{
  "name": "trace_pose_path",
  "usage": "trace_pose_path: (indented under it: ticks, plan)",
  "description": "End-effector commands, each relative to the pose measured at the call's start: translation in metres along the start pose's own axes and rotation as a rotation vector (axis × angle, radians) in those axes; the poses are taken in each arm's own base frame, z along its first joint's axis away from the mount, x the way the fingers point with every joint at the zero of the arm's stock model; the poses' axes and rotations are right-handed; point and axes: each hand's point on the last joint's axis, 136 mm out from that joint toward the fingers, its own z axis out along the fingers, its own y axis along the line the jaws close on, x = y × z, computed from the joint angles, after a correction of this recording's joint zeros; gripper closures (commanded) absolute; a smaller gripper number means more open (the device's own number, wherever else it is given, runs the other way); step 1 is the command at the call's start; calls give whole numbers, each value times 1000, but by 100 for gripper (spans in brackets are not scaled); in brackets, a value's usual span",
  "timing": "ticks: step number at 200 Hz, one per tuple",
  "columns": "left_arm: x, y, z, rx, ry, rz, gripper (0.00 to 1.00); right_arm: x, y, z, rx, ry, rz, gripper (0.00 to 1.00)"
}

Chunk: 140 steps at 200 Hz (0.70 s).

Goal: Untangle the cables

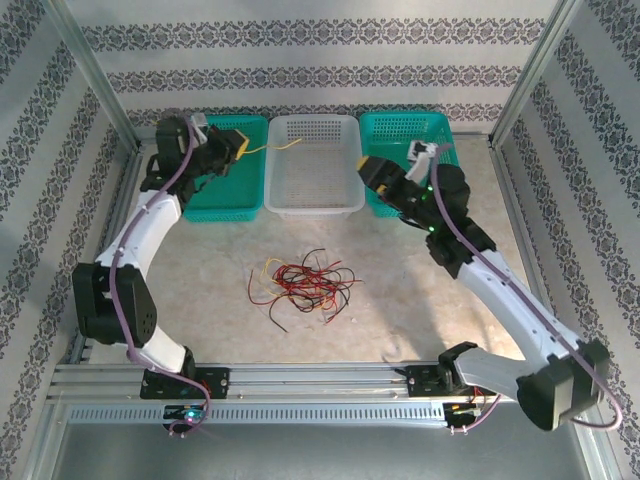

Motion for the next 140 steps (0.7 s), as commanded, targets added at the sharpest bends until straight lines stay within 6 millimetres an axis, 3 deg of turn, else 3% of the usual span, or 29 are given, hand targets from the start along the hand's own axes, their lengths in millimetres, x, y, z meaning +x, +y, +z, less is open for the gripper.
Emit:
trace_pose_path:
  ticks: [1,34,58,113,136,140]
  plan:
    - [16,38,5,-70,199,52,100,9,-22,-25,44,37,-1,41]
    - [7,103,10,-410,308,199,100,6,-39,-43,79,23,18,48]
    - [-3,124,15,-531,388,262,100,2,-39,-44,83,18,15,53]
    - [2,128,37,-516,512,327,100,-5,-30,-34,63,39,-2,57]
    - [-11,136,34,-570,494,368,100,-5,-27,-33,58,48,-2,57]
    - [-14,138,32,-580,486,370,96,-5,-27,-32,57,48,-1,57]
